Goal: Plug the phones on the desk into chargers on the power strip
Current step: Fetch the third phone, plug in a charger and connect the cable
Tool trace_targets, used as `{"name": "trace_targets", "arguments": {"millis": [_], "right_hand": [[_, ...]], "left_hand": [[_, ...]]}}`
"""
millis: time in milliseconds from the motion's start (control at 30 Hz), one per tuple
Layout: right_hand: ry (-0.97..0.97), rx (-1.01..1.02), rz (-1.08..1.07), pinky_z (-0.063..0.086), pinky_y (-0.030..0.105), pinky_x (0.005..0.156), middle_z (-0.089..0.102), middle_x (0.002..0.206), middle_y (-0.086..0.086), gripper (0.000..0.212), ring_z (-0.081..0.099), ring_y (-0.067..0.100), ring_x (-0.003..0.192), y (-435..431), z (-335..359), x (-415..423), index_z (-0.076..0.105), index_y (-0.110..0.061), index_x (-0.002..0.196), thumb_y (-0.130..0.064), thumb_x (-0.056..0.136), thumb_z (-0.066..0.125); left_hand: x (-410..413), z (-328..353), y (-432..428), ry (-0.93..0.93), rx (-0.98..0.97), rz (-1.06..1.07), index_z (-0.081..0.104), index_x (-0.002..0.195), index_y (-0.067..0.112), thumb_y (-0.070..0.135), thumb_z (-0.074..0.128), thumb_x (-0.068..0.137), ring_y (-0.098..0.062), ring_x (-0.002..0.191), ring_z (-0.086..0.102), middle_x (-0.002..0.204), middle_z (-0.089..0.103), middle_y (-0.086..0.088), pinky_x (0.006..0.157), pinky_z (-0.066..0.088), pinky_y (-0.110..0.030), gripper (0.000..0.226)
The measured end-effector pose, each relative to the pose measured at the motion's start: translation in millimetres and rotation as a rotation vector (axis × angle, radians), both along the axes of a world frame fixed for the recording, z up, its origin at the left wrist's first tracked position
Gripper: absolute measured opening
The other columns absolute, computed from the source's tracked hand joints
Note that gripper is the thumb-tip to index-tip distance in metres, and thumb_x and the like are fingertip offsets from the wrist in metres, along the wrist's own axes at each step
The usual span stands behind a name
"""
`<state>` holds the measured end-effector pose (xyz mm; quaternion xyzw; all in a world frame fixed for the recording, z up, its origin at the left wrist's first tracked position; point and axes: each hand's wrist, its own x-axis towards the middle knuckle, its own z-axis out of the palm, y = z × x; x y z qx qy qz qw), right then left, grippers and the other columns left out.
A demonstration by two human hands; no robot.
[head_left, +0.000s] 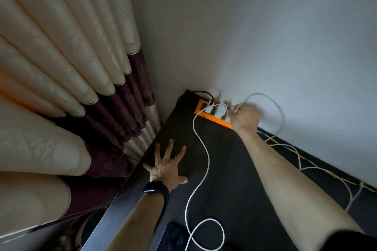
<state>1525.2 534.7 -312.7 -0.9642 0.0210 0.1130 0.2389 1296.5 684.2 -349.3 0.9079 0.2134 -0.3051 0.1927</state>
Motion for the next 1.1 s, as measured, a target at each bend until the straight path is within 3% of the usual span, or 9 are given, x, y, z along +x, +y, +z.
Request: {"name": "trace_targets", "arguments": {"millis": [100,167,333,467,600,733,867,967,1100], "right_hand": [[0.109,0.148,0.041,0.047,0.039,0.097,0.068,0.124,0.007,0.05,0.061,0.032,0.119,-16,10,-46,0.05,-0.024,0.139,-0.045,0.095,0.057],[0.127,0.268,-0.045,0.042,0.036,0.107,0.064,0.133,0.002,0.061,0.059,0.024,0.124,-43,13,-98,0.036,-0.029,0.152,-0.038,0.096,0.06],[0.287,0.284,-0.3,0.05,0.023,0.086,0.061,0.134,-0.004,0.055,0.067,0.001,0.082,-146,-6,-231,0.043,-0.025,0.146,-0.03,0.095,0.064],[0.346,0.191,-0.465,0.051,0.027,0.089,0.06,0.134,0.0,0.053,0.061,0.0,0.086,-234,-14,-280,0.047,-0.021,0.144,-0.027,0.094,0.066],[0.318,0.119,-0.561,0.048,0.042,0.1,0.057,0.139,0.007,0.056,0.061,0.022,0.111,-312,-11,-258,0.043,-0.018,0.145,-0.032,0.095,0.063],[0.286,0.069,-0.577,0.044,0.046,0.103,0.039,0.15,0.015,0.063,0.051,0.037,0.129,-360,-6,-203,0.033,-0.017,0.15,-0.036,0.095,0.059],[0.31,0.046,-0.437,0.04,0.051,0.11,0.012,0.163,0.011,0.074,0.034,0.039,0.142,-387,-10,-159,0.017,-0.031,0.156,-0.038,0.095,0.057],[0.327,-0.038,-0.285,0.04,0.053,0.11,0.007,0.165,0.006,0.053,0.027,0.037,0.144,-395,-18,-145,0.04,-0.036,0.146,-0.041,0.095,0.056],[0.06,-0.194,-0.06,0.048,0.048,0.095,0.048,0.147,0.004,0.022,0.041,0.03,0.133,-379,-38,-194,0.07,-0.024,0.106,-0.037,0.097,0.055]], "left_hand": [[-2,0,4,0.001,0.003,0.012,-0.006,0.146,0.059,0.058,0.073,0.074,-0.034,0.146,-0.023,0.159,-0.027,0.013,0.103,0.024,-0.077,0.107],[-2,-1,3,-0.008,0.006,0.013,-0.006,0.146,0.06,0.059,0.073,0.074,-0.034,0.147,-0.021,0.159,-0.026,0.014,0.102,0.025,-0.077,0.107],[0,6,-10,0.028,0.061,0.004,-0.006,0.152,0.048,0.051,0.069,0.082,-0.038,0.149,-0.011,0.163,-0.021,0.004,0.107,0.024,-0.072,0.103],[-11,17,-65,-0.24,0.238,0.081,0.017,0.156,0.025,0.026,0.059,0.082,-0.033,0.148,0.009,0.163,0.011,-0.011,0.113,0.023,-0.059,0.084],[-27,24,-157,-0.444,0.194,-0.165,0.033,0.152,0.02,0.023,0.061,0.081,-0.031,0.147,0.021,0.16,0.025,-0.011,0.115,0.023,-0.057,0.076],[-40,29,-242,-0.167,0.057,-0.426,0.013,0.155,0.034,0.039,0.045,0.094,-0.031,0.151,0.001,0.165,0.004,0.0,0.118,0.012,-0.059,0.07],[-58,19,-277,0.055,0.105,-0.587,-0.004,0.155,0.039,0.055,0.048,0.092,-0.041,0.149,-0.008,0.164,-0.018,-0.003,0.116,0.006,-0.064,0.083],[-54,15,-276,0.08,0.181,-0.664,-0.013,0.153,0.04,0.054,0.05,0.091,-0.041,0.149,-0.011,0.162,-0.023,-0.004,0.115,0.003,-0.065,0.09],[-54,15,-271,0.089,0.172,-0.654,-0.016,0.151,0.044,0.052,0.049,0.093,-0.037,0.15,-0.014,0.162,-0.025,0.002,0.116,0.003,-0.065,0.088]]}}
